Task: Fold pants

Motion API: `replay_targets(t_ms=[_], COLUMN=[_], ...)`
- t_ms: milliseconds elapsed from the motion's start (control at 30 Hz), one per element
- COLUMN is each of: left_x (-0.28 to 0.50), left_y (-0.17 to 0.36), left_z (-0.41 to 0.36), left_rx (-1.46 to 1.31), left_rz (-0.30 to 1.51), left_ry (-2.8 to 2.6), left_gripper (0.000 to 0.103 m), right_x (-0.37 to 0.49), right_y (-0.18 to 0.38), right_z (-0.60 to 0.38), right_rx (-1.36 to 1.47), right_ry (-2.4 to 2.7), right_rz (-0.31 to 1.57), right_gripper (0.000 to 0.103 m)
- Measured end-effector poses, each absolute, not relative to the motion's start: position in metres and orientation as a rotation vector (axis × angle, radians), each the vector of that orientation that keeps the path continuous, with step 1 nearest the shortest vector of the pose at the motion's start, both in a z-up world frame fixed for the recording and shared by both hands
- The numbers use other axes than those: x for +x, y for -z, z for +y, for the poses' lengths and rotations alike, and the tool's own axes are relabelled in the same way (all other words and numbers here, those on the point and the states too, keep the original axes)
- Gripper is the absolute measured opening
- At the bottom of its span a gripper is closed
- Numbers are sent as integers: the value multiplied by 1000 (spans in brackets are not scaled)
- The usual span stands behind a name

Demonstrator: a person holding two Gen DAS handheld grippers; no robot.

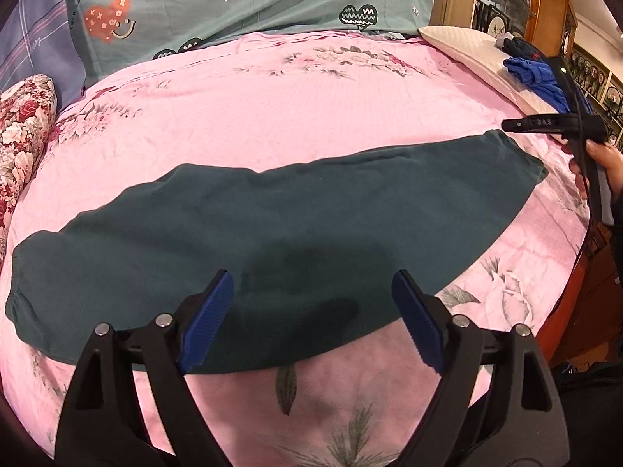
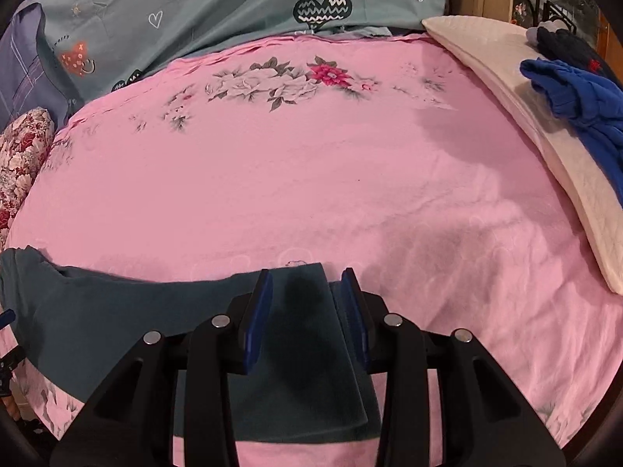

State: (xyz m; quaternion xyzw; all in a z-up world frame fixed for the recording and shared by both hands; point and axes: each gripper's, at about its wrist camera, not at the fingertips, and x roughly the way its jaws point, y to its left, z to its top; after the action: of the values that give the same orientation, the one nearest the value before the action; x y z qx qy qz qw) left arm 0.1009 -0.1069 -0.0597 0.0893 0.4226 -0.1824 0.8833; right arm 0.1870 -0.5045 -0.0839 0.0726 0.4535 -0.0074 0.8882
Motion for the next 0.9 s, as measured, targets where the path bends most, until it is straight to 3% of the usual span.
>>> replay_targets(t_ms=[100, 200, 267, 433, 567, 900], left_x=[104, 105, 106, 109, 110, 121], left_y=[63, 67, 70, 72, 74, 83], left_z=[-109, -113, -115, -114, -118, -127], left_rx=[183, 191, 195, 192, 194, 218], left_rz=[890, 901, 910, 911, 909, 898], left_ry=[374, 375, 375, 377, 386, 330], left_gripper=[85, 85, 85, 85, 86, 90], right_x=[203, 211, 208, 175, 159, 213], right_y=[94, 106, 104, 70, 59, 106], right_z=[-505, -504, -506, -510, -514, -513], right_rx=[135, 135, 148, 164, 166, 106], right_ry=[8, -32, -24, 34, 73, 145], right_rz=[989, 1047, 1032, 893, 893, 1035], right_gripper=[36, 16, 14, 14, 14, 16])
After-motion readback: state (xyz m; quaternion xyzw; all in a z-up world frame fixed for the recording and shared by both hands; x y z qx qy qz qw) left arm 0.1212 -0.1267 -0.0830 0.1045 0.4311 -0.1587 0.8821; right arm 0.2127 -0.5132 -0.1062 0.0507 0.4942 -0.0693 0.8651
